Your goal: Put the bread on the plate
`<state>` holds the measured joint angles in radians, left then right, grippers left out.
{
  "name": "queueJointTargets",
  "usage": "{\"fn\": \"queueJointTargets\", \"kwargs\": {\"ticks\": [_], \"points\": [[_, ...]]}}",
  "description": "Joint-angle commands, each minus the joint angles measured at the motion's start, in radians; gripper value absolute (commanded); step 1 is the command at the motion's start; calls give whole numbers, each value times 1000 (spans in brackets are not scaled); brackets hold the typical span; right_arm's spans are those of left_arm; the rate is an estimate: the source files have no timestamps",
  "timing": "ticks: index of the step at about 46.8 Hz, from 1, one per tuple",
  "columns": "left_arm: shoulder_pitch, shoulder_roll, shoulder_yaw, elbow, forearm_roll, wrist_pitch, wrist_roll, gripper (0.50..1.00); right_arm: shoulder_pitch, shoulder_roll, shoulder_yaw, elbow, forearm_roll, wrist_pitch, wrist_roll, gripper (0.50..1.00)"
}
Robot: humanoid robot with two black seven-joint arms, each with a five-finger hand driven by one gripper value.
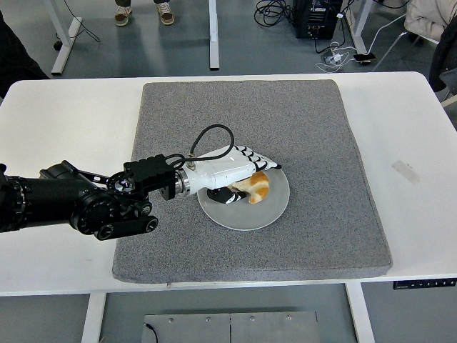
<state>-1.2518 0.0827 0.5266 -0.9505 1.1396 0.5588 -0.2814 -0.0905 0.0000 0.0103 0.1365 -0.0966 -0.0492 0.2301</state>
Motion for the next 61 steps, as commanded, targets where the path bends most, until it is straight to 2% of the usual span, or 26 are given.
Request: {"fn": "queueJointTargets", "kwargs": {"ticks": [1,10,21,32,42,52,61], "points": [[-5,0,3,-1,0,-10,-13,925,0,0,0,0,0,0,0,1000],[-26,3,-7,-1,-9,-54,-71,930,0,0,0,0,0,0,0,1000],[-63,32,-28,-8,-21,-57,-125,931,0,0,0,0,0,0,0,1000],[-67,103,-134,-17,-21,-57,-147,963,0,0,0,0,0,0,0,1000],[-70,153,-310,-21,-47,-57,-174,971,0,0,0,0,0,0,0,1000],[-61,196,-451,-21,-171,-73,-176,971,0,0,0,0,0,0,0,1000],[-41,200,-551,-19,-414,-69,-176,972,0,0,0,0,0,0,0,1000]]}}
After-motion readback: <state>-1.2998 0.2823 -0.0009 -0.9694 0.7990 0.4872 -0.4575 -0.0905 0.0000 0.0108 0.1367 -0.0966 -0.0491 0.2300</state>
